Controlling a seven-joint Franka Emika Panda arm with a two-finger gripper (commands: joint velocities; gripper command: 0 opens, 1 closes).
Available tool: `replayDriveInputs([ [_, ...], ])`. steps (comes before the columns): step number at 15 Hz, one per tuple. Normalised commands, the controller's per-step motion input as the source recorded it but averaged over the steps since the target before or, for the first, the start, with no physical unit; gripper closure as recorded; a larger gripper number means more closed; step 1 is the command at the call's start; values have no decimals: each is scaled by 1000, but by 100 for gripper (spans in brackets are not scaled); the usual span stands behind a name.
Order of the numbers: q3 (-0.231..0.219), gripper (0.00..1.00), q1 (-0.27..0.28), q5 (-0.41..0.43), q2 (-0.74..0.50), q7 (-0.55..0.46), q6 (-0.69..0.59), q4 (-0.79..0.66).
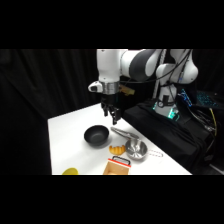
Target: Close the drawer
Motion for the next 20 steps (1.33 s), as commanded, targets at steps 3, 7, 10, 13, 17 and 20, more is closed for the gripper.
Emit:
replayDriveInputs([
  [3, 32, 0, 3, 8, 48, -31, 57, 13],
  [7, 80, 0, 63, 20, 106, -70, 187, 19],
  [10, 92, 0, 81, 44, 143, -213, 250, 38],
  [13, 73, 0, 41, 44, 179, -366, 240, 66],
  [17, 66, 0, 9, 39, 228, -381, 241, 100],
  [20, 64, 0, 5, 17, 292, -282, 264, 155],
])
